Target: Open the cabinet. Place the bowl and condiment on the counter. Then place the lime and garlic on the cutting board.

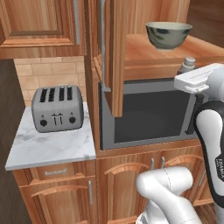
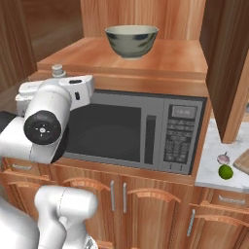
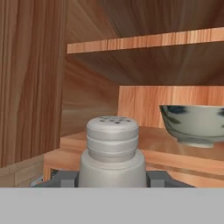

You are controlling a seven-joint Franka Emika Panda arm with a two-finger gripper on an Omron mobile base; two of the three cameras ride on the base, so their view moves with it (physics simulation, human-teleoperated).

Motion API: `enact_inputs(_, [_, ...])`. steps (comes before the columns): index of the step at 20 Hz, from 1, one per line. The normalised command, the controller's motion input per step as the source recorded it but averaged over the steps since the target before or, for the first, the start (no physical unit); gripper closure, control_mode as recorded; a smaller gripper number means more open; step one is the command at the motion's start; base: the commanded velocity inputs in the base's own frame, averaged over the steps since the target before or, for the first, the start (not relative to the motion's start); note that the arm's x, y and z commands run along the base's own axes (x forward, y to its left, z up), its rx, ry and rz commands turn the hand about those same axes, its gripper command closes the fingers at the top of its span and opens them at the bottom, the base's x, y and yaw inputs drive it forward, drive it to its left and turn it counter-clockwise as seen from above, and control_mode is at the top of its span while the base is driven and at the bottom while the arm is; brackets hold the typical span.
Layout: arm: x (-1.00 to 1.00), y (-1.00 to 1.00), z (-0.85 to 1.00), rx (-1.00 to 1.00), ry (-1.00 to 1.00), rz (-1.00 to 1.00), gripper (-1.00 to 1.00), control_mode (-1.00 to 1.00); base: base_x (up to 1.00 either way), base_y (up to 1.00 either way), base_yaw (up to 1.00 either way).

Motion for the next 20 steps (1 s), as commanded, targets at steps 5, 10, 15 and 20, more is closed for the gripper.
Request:
enact_inputs(5, [0.00,0.00,0.00,0.00,0.00,0.00,1.00,1.00,-0.66,-0.14,-0.04])
enact_inputs(10, [0.00,0.00,0.00,0.00,0.00,0.00,1.00,1.00,-0.65,-0.12,-0.04])
enact_inputs(15, [0.00,0.00,0.00,0.00,0.00,0.00,1.00,1.00,-0.58,-0.41,-0.08])
enact_inputs(20, [0.00,0.00,0.00,0.00,0.00,0.00,1.00,1.00,-0.50,-0.53,-0.10])
